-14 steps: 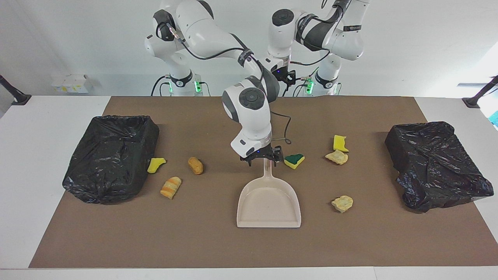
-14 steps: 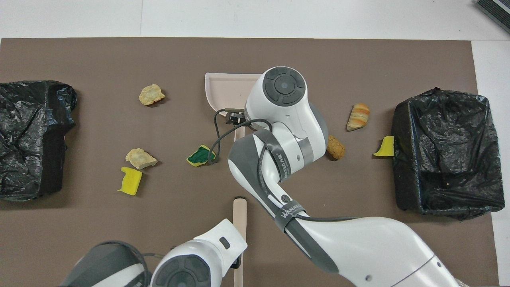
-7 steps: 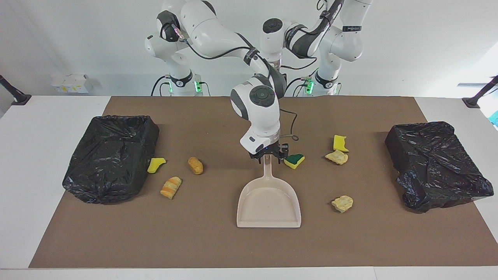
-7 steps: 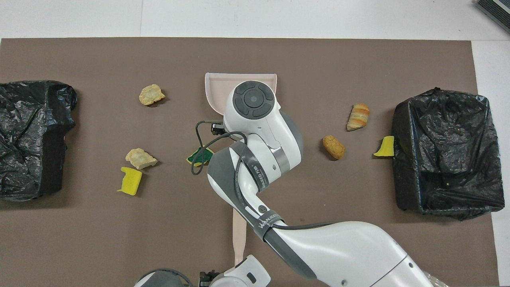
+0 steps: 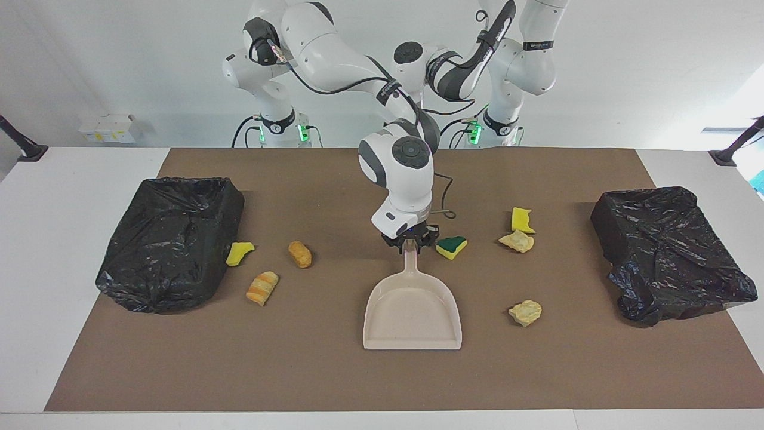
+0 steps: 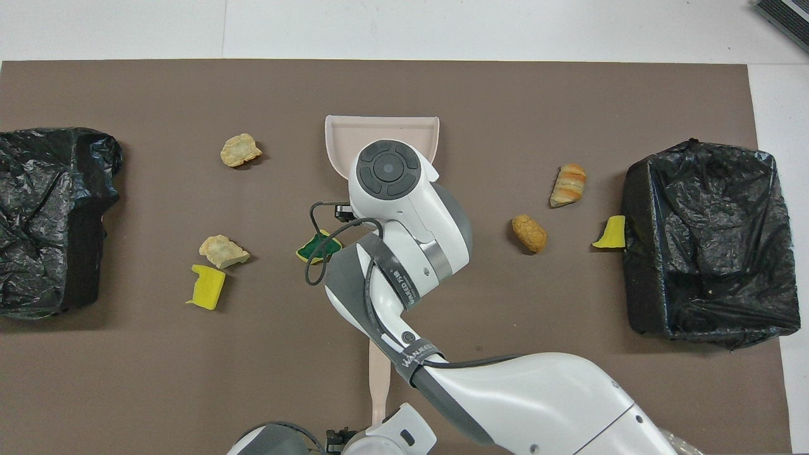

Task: Sweep and dump trash in bin
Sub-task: 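Drag the dustpan toward the right bin while the left gripper grasps the brush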

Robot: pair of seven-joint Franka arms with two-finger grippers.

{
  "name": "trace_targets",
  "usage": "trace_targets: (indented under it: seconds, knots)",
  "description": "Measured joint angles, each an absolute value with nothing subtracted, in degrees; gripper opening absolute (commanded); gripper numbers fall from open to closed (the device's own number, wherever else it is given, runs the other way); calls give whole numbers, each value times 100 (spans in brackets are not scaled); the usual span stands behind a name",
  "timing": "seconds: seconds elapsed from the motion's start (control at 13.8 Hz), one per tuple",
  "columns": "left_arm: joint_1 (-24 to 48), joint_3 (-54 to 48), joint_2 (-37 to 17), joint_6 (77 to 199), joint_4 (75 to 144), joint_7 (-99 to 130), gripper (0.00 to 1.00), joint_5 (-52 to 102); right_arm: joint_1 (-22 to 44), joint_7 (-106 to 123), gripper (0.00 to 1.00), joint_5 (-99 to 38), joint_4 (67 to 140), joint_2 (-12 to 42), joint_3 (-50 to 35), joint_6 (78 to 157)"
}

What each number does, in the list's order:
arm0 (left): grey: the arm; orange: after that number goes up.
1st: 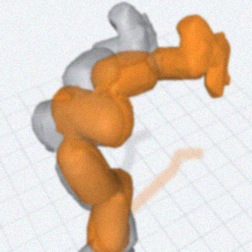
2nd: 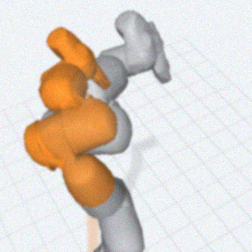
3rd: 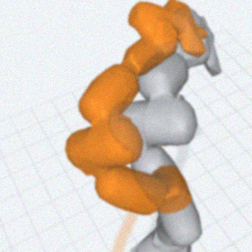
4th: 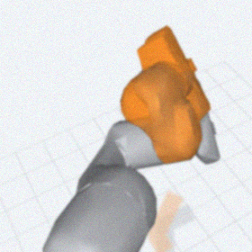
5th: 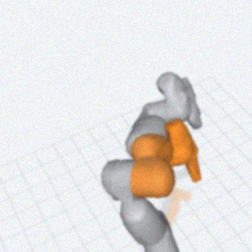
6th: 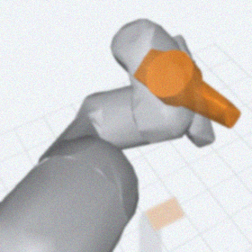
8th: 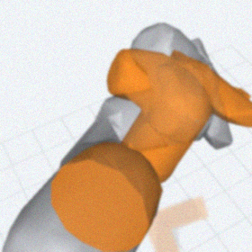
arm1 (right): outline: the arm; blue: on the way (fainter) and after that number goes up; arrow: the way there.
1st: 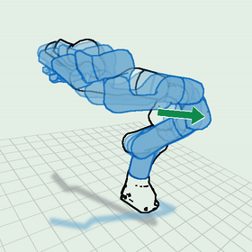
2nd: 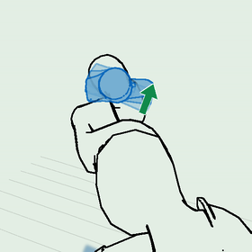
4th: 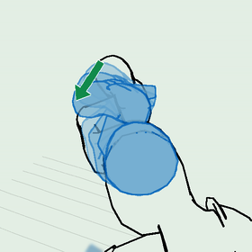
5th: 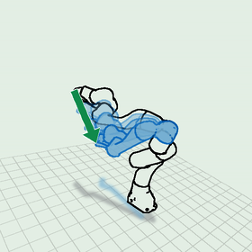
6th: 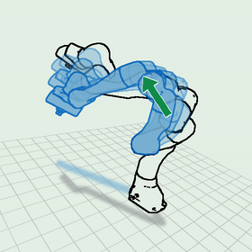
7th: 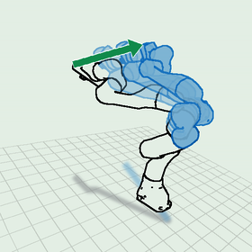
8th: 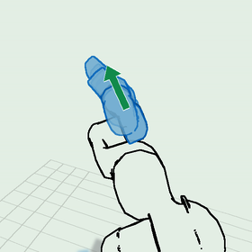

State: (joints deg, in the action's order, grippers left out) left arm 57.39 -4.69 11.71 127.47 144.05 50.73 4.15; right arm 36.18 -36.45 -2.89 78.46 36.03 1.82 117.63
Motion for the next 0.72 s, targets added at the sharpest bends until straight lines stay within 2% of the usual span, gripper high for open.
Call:
trace_targets:
  seconds: [0.22,0.36,0.72]
  knots:
    - [5739,-469,1171,12747,14393,5073,12,415,3608,-3645,0,-283,7841,3598,196,11747]
    - [5739,-468,1169,12747,14393,5073,0,415,3521,-3634,0,-284,7811,3532,230,11715]
    - [5739,-428,1160,12582,14296,5075,0,415,3016,-2044,0,-369,7828,2874,228,10858]
